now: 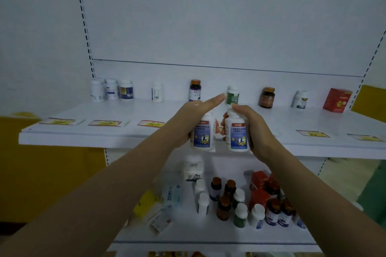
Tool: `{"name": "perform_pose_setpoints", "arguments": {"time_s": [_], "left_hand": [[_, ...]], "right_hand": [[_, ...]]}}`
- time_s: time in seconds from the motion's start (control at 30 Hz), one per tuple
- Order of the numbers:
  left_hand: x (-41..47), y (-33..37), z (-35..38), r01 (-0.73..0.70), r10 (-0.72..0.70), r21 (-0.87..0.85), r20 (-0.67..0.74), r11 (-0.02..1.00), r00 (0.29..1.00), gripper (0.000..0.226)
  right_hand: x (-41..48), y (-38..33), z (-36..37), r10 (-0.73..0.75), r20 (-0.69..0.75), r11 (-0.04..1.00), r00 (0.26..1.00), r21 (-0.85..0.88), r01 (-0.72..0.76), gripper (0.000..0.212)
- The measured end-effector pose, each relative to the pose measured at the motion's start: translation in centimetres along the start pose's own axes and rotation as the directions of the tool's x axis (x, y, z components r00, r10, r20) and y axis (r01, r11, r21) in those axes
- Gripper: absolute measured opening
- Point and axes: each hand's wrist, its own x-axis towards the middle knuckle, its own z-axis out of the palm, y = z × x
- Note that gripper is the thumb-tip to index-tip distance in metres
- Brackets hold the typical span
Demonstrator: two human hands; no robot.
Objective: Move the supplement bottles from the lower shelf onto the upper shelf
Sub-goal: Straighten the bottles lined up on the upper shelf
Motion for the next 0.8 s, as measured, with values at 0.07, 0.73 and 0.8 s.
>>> {"name": "perform_pose_setpoints", "arguments": {"time_s": [0.07,0.73,0.8], "left_hand": [[0.3,0.3,-1.0,0.007,-0.007,0.001,-0.006,1.000,1.000,0.069],[2.7,1.2,-15.4,0.001,-0.001,0.004,-0.035,1.000,0.999,0.069],[3.9,1.1,-16.3,-0.014,0.014,0.008,0.029,1.000,0.999,0.063]], "right_hand": [[0.9,0.0,0.8,-0.007,0.008,1.000,1.000,0.005,0.007,0.024],[10.7,1.8,10.9,0.046,0.143,0.998,0.989,-0.036,-0.042,0.022],[12.2,2.0,11.2,0.058,0.143,0.997,0.988,-0.066,-0.049,0.023]]}}
